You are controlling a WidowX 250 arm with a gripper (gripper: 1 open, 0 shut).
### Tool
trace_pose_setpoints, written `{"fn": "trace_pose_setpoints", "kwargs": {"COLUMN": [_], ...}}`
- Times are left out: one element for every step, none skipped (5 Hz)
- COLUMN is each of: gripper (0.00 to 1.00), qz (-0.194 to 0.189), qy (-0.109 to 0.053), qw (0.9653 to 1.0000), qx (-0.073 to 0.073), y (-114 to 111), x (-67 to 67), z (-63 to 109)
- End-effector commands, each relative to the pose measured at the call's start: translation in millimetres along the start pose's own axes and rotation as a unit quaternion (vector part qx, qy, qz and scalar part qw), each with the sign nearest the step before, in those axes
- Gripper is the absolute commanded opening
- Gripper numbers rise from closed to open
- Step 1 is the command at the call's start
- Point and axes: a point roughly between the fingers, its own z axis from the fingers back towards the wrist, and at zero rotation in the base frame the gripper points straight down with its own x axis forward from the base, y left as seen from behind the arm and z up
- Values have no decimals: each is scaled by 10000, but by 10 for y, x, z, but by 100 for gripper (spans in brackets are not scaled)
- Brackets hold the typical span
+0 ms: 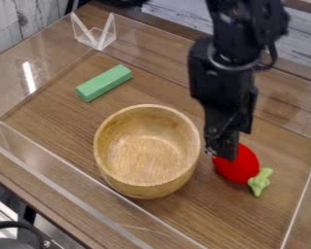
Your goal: Move the red object to the left side of the table
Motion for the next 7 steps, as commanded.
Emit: {"fn": "trace_pose_setpoints", "kwargs": {"gripper": [100, 100, 100, 100, 100, 100, 100], "qz": [-76, -536, -905, -990, -1054, -1182, -1184], "qy": [52, 206, 282, 306, 308, 381, 401], "qw": [9998, 9983, 9955, 9946, 9940, 9923, 9921], "qx": [-175, -100, -30, -18, -2, 45, 97], "y": [-141, -98, -59, -132, -205, -279, -252], "x": [-132, -198, -216, -71, 71, 158, 114], "z": [-106, -230, -315, -303, -286, -293, -368]}}
